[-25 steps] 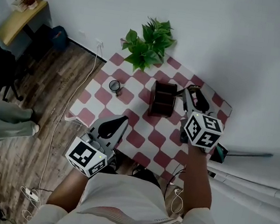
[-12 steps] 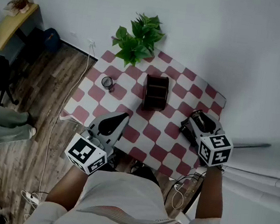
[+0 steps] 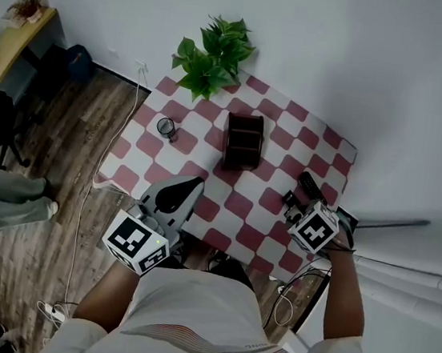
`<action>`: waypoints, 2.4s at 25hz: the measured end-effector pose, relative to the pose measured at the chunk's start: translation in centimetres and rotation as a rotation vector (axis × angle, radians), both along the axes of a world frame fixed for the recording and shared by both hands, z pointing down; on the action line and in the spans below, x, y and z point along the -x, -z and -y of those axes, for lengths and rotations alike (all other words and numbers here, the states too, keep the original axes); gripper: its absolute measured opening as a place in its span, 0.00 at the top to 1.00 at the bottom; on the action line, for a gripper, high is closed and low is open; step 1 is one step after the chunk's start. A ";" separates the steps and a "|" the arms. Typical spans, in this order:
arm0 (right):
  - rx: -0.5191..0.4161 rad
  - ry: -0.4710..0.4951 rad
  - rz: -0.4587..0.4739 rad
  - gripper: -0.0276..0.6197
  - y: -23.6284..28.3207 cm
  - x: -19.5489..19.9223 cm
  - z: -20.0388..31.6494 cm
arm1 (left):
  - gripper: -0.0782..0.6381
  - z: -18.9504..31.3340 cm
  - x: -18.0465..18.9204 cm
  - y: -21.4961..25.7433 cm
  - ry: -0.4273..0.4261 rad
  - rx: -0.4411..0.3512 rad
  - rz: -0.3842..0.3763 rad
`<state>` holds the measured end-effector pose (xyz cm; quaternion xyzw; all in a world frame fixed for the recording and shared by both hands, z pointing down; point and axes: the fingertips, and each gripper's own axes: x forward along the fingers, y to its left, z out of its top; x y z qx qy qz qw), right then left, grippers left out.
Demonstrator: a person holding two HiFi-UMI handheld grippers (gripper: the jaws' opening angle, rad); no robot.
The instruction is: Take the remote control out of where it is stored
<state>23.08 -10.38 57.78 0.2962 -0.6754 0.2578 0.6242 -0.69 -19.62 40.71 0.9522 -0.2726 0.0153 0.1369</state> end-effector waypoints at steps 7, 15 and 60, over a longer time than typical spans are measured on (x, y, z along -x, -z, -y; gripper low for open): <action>0.249 0.111 -0.093 0.67 -6.0 0.5 -2.7 | 0.88 0.3 0.6 -0.3 0.024 0.006 0.001; 0.310 0.135 -0.119 0.67 -9.4 1.1 -2.6 | 0.88 0.7 1.1 -0.5 0.039 0.011 0.005; -0.708 -0.158 0.517 0.93 11.9 8.5 5.8 | 0.88 -0.1 -0.2 1.8 0.002 -0.042 -0.011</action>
